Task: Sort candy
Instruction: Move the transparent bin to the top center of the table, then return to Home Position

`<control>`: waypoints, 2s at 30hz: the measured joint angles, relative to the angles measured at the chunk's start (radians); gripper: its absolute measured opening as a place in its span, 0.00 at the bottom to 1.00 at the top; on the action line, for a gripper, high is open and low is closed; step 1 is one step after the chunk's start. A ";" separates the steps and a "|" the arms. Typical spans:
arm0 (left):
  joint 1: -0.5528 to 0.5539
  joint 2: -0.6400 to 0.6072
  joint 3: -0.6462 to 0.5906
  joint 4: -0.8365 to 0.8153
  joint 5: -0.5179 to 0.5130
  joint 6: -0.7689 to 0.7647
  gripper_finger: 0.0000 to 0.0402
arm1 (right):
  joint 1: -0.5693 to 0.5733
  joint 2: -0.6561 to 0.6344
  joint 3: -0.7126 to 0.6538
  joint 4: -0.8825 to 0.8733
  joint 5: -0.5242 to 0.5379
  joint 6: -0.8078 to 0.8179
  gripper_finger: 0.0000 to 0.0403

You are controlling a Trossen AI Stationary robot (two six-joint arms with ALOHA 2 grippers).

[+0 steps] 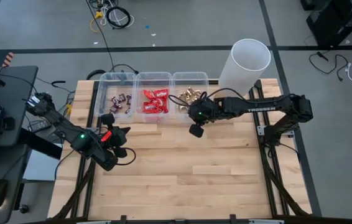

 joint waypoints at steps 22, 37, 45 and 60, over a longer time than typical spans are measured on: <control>0.000 0.000 0.000 0.000 0.000 0.000 0.00 | -0.010 0.000 0.000 0.000 0.000 -0.008 0.00; 0.000 0.000 0.000 0.079 0.048 0.000 0.00 | 0.101 -0.007 0.012 0.031 -0.024 0.007 0.00; 0.000 0.000 0.000 0.405 0.166 0.239 0.00 | 0.239 -0.007 0.012 0.234 -0.030 -0.079 0.00; 0.303 -0.228 -0.077 0.941 0.863 1.041 0.00 | 0.261 -0.265 -0.024 0.465 -0.081 -0.498 0.00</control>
